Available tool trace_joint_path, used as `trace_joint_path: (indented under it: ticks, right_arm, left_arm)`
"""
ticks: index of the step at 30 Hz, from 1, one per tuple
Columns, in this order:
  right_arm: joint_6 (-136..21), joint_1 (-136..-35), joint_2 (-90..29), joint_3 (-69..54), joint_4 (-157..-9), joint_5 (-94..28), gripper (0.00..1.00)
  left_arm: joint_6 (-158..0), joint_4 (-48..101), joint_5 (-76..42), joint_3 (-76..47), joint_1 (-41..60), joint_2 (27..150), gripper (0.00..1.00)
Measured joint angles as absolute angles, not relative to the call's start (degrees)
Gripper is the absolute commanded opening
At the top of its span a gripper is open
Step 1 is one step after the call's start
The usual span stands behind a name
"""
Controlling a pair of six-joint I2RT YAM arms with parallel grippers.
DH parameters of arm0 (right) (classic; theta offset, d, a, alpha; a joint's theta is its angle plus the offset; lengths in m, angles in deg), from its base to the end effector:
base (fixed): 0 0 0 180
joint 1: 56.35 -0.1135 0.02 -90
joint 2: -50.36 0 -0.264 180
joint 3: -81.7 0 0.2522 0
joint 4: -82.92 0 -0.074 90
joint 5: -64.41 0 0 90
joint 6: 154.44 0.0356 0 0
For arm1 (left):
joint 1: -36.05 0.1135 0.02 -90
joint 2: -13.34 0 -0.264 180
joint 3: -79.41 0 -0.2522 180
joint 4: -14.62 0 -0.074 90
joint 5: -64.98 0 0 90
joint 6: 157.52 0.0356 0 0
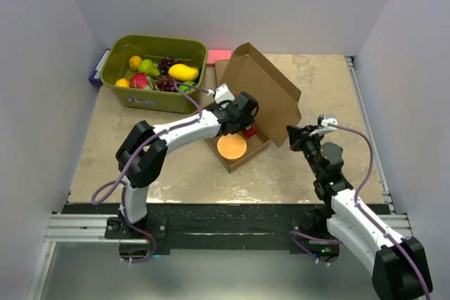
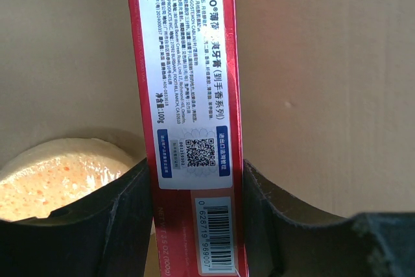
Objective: Fold the paper box
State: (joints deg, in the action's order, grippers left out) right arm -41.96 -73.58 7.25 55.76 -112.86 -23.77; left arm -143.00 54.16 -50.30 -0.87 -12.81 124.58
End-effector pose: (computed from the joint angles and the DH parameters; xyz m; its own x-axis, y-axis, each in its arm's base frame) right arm 0.1701 0.0516 0.2168 -0.1230 0.3620 -0.9240 -0.2367 0.8935 0.3815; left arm 0.2940 -0.3135 0.2266 -0.6166 -0.6247 -0.4791 -0.3689 0.7669 -0.5252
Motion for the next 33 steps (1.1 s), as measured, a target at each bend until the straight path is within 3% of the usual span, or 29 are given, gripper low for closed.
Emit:
trace_joint_path:
  ticks: [15, 25, 33]
  right_arm:
    - [-42.0, -73.6, 7.2, 55.8, -112.9, -23.9, 0.0]
    - [-42.0, -73.6, 6.7, 55.8, -113.3, -23.9, 0.0]
    - [-42.0, -73.6, 6.5, 55.8, -113.7, -24.1, 0.0]
  left_arm:
    - [-147.1, 55.4, -48.9, -0.5, -11.0, 127.0, 0.42]
    - [-146.3, 53.7, -47.7, -0.5, -10.8, 129.7, 0.76]
    - [-143.3, 50.5, -47.3, -0.5, -9.7, 129.8, 0.85]
